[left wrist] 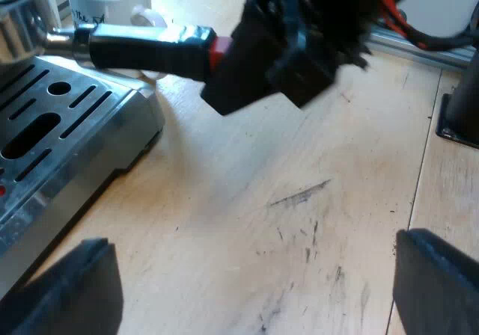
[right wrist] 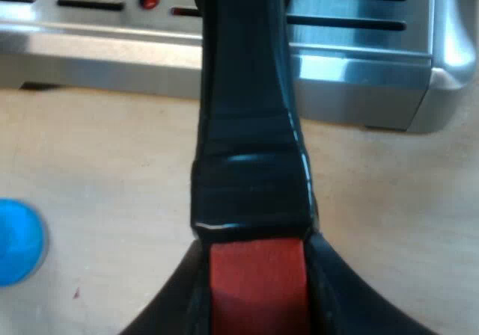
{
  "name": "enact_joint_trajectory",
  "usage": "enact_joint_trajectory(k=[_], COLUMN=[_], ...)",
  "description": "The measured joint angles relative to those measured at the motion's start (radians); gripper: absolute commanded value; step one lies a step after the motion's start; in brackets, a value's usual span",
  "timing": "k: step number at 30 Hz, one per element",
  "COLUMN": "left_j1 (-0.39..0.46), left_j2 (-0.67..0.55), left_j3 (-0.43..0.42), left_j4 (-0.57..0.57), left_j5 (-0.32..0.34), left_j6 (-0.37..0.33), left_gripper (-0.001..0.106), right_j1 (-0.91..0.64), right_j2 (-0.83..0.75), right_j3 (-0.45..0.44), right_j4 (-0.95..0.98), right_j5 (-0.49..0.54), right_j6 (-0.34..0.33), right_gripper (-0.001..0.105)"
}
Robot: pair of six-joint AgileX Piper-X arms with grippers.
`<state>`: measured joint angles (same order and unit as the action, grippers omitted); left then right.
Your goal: Grind coffee beans and then tamp
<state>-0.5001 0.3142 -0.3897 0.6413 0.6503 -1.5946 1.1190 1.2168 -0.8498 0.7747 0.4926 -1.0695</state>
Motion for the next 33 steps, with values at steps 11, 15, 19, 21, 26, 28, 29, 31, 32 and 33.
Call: enact_joint_trajectory(k=[11, 15, 19, 21, 26, 28, 29, 31, 32, 33], left_j1=[0.0, 0.0, 0.0, 0.0, 0.0, 0.0, 0.0, 0.0, 0.0, 0.0], left_j2=[0.0, 0.0, 0.0, 0.0, 0.0, 0.0, 0.0, 0.0, 0.0, 0.0], left_j3=[-0.032, -0.045, -0.054, -0.064, -0.071, -0.071, -0.071, -0.071, -0.071, -0.071], left_j4=[0.035, 0.053, 0.081, 0.099, 0.122, 0.13, 0.14, 0.15, 0.15, 0.15], left_j5=[0.007, 0.007, 0.007, 0.007, 0.007, 0.007, 0.007, 0.01, 0.01, 0.01], left_j6=[0.0, 0.0, 0.0, 0.0, 0.0, 0.0, -0.003, -0.02, -0.029, -0.029], left_gripper=[0.075, 0.075, 0.075, 0.075, 0.075, 0.075, 0.075, 0.075, 0.075, 0.075], right_j1=[0.098, 0.12, 0.156, 0.172, 0.227, 0.248, 0.258, 0.277, 0.287, 0.292], right_j2=[-0.02, -0.062, -0.122, -0.148, -0.221, -0.244, -0.255, -0.273, -0.282, -0.285], right_j3=[0.002, 0.003, 0.007, 0.014, 0.065, 0.078, 0.082, 0.087, 0.087, 0.087], right_j4=[0.039, 0.044, 0.071, 0.078, 0.083, 0.086, 0.091, 0.1, 0.104, 0.105], right_j5=[0.051, 0.065, 0.075, 0.072, 0.064, 0.062, 0.059, 0.059, 0.059, 0.056], right_j6=[0.016, 0.019, 0.006, 0.007, 0.002, 0.002, 0.002, 0.002, -0.008, -0.015], right_gripper=[0.0, 0.0, 0.0, 0.0, 0.0, 0.0, 0.0, 0.0, 0.0, 0.0])
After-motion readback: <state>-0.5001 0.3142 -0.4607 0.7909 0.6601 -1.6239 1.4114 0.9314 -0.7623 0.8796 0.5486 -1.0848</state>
